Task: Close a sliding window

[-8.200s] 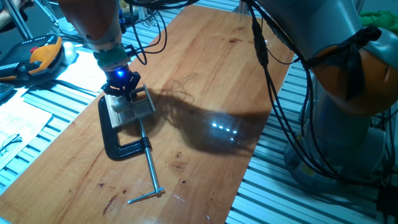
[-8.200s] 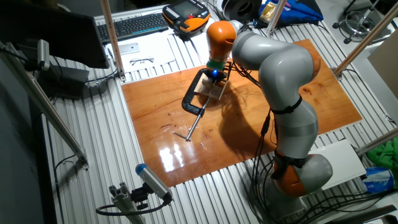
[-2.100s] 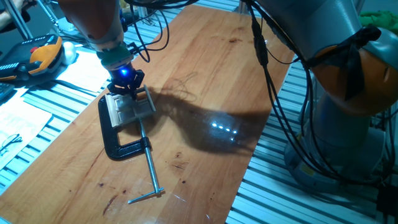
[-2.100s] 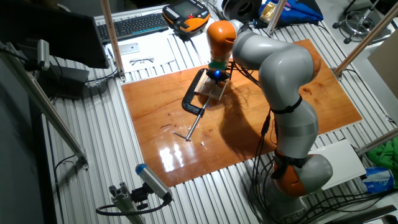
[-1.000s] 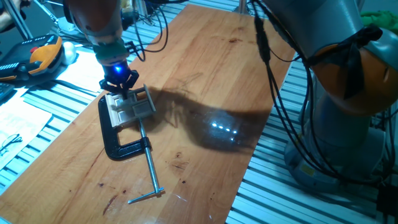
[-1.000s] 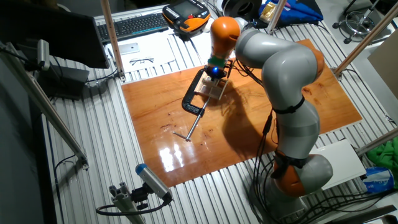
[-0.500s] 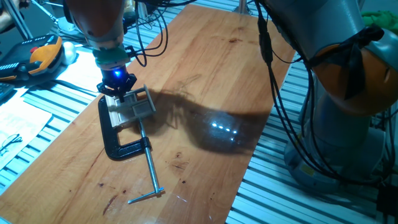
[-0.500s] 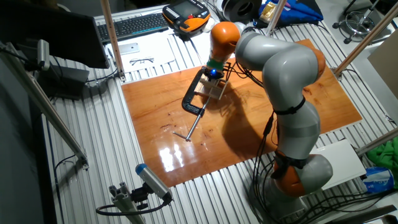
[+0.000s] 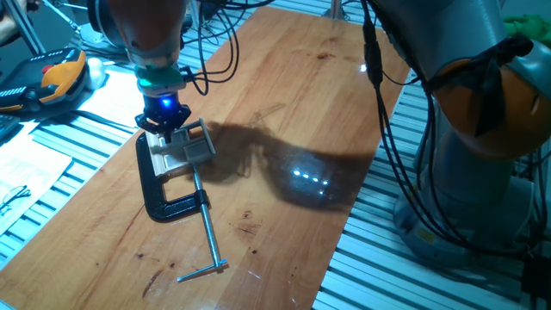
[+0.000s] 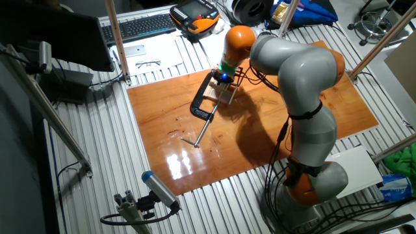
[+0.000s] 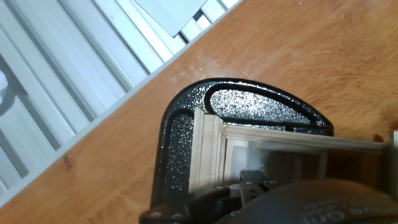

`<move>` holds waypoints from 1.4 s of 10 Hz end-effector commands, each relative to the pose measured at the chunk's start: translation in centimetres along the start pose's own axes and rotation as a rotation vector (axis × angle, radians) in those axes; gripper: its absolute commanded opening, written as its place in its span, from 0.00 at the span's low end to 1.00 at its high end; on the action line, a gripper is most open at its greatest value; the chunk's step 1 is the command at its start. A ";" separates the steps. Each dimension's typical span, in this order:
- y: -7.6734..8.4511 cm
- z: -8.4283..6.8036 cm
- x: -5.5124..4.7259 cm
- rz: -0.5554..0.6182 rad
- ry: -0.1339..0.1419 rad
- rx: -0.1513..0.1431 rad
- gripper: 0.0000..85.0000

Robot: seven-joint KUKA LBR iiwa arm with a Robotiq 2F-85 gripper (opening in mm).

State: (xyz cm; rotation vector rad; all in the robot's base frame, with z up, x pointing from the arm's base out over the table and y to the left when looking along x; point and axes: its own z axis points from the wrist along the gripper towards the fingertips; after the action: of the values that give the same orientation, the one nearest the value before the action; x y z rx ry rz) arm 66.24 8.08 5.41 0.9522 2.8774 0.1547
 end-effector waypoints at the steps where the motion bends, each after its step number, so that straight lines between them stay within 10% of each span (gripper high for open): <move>1: 0.0 -0.1 0.0 -0.001 0.003 0.008 0.00; 9: -0.1 -0.4 -0.1 -0.021 0.008 0.080 0.00; 13: -0.1 -0.4 -0.1 0.004 0.022 0.057 0.00; 14: -0.1 -0.4 -0.1 -0.017 0.012 0.100 0.00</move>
State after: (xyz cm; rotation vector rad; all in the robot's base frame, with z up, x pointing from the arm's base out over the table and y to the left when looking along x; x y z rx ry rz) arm 66.14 7.90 5.81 0.9382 2.9257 0.0199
